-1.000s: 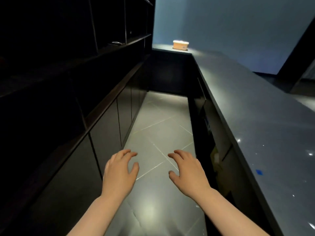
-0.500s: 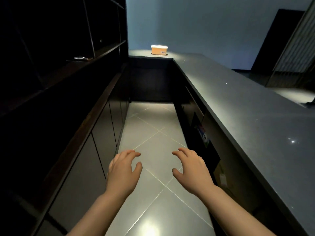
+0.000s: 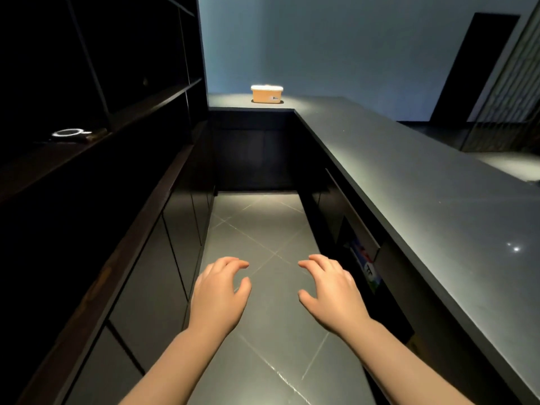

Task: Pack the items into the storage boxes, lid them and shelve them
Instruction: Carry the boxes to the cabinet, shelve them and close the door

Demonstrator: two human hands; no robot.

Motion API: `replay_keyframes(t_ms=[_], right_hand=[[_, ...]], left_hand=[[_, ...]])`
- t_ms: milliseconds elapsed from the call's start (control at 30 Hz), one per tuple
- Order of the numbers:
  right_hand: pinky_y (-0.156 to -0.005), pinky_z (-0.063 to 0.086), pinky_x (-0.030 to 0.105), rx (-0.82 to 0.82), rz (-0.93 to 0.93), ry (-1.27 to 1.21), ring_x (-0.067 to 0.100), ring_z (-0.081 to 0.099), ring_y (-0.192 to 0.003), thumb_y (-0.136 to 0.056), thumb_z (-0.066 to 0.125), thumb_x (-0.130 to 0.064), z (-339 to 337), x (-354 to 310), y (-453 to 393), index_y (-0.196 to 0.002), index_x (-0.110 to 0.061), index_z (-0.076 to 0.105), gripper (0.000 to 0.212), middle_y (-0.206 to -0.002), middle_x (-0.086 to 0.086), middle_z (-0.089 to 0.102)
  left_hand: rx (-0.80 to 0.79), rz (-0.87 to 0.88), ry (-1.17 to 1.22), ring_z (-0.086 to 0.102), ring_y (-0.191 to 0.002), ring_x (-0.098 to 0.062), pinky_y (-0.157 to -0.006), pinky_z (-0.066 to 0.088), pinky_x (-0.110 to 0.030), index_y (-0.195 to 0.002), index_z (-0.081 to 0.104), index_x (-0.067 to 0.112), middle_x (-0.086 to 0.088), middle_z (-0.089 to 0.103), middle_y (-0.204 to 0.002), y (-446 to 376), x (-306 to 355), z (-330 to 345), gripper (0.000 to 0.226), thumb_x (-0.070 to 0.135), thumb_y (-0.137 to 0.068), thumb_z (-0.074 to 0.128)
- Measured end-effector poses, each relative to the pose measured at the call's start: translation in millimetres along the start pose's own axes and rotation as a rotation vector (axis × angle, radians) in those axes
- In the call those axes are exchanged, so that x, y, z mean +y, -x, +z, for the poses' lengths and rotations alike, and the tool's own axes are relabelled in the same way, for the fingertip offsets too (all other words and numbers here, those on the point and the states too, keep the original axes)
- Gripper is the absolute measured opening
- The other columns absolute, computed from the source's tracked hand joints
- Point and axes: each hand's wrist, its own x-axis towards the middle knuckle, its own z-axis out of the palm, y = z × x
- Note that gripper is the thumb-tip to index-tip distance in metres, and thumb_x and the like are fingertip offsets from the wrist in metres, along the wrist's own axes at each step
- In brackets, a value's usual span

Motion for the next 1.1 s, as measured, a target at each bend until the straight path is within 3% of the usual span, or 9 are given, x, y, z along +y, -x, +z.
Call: replay_keyframes(t_ms=[467, 833, 1033, 1100], right_hand=[[-0.11, 0.024, 0.029, -0.01, -0.066, -0.021, 0.012, 0.03, -0.135, -0.089, 0.052, -0.036, 24, 27, -332, -0.14, -0.031, 0.038, 0.054, -0.144, -0.011, 0.035], [-0.109, 0.025, 0.027, 0.054, 0.048, -0.024, 0.01, 0.03, -0.135, -0.09, 0.052, -0.038, 32, 34, -596, -0.143, -0.03, 0.034, 0.056, -0.145, -0.014, 0.035], [-0.107, 0.028, 0.027, 0.049, 0.062, -0.037, 0.01, 0.035, -0.132, -0.091, 0.052, -0.038, 53, 71, -730, -0.143, -0.028, 0.036, 0.056, -0.143, -0.013, 0.038], [-0.107, 0.03, 0.029, 0.056, 0.065, -0.048, 0.011, 0.037, -0.131, -0.09, 0.053, -0.038, 61, 90, -777, -0.142, -0.028, 0.037, 0.056, -0.142, -0.012, 0.04]], left_hand=[[0.012, -0.023, -0.011, 0.048, -0.113, -0.009, -0.096, 0.035, -0.026, -0.117, 0.06, 0.029, 0.014, 0.056, -0.121, -315, -65, 65, 0.029, 0.027, -0.089, 0.053], [-0.045, 0.062, 0.045, 0.051, -0.107, -0.009, -0.097, 0.038, -0.027, -0.117, 0.06, 0.029, 0.015, 0.056, -0.121, -596, -120, 96, 0.03, 0.027, -0.089, 0.053], [-0.073, 0.079, 0.04, 0.049, -0.114, -0.008, -0.102, 0.031, -0.024, -0.12, 0.059, 0.028, 0.014, 0.055, -0.125, -722, -135, 151, 0.031, 0.027, -0.089, 0.052], [-0.081, 0.068, 0.036, 0.048, -0.115, -0.009, -0.1, 0.035, -0.026, -0.121, 0.058, 0.028, 0.013, 0.055, -0.125, -766, -137, 174, 0.032, 0.027, -0.089, 0.052]])
